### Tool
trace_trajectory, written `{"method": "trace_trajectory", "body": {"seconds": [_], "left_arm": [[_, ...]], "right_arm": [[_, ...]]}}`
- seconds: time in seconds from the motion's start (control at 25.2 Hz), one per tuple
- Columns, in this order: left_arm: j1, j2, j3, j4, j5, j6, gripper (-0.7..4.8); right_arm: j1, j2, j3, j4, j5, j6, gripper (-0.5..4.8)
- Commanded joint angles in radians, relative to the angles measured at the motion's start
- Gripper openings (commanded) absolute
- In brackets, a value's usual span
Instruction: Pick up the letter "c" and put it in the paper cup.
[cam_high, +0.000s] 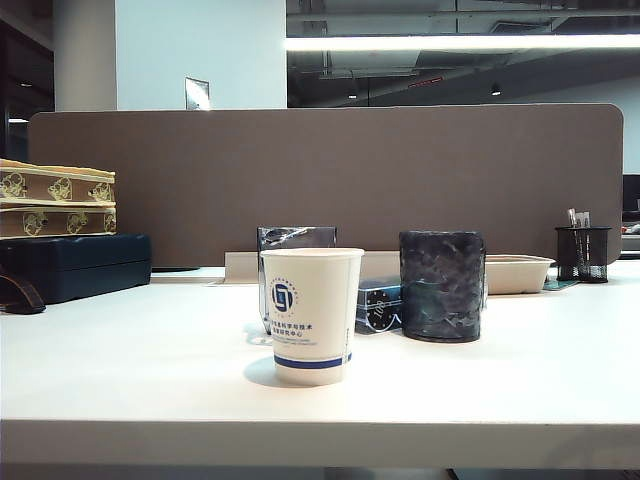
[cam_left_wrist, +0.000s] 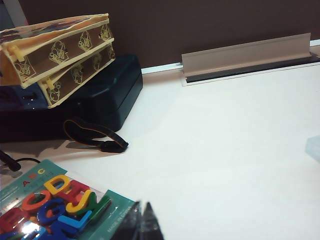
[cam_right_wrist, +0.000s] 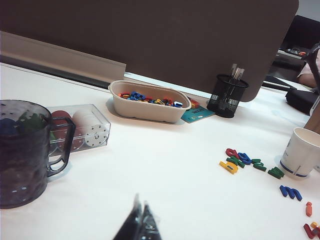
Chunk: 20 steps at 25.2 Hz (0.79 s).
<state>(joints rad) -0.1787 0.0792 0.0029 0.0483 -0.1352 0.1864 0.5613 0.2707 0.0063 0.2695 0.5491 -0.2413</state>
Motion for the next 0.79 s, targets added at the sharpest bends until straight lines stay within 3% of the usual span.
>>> {"method": "trace_trajectory", "body": {"seconds": [0.04, 0.36, 0.79], "left_arm": [[0.000, 0.002, 0.002, 0.001, -0.002, -0.003, -0.06], [0.000, 0.002, 0.002, -0.003, 0.000, -0.003, -0.06], [0.000, 0.001, 0.002, -0.003, 0.000, -0.003, -0.06]], "right_arm": [[0.002, -0.034, -0.005, 0.005, 0.002, 0.005, -0.08], [-0.016, -0.141, -0.005, -0.004, 0.002, 0.005, -0.08], [-0.192, -0.271, -0.005, -0.008, 0.002, 0.005, -0.08]]}}
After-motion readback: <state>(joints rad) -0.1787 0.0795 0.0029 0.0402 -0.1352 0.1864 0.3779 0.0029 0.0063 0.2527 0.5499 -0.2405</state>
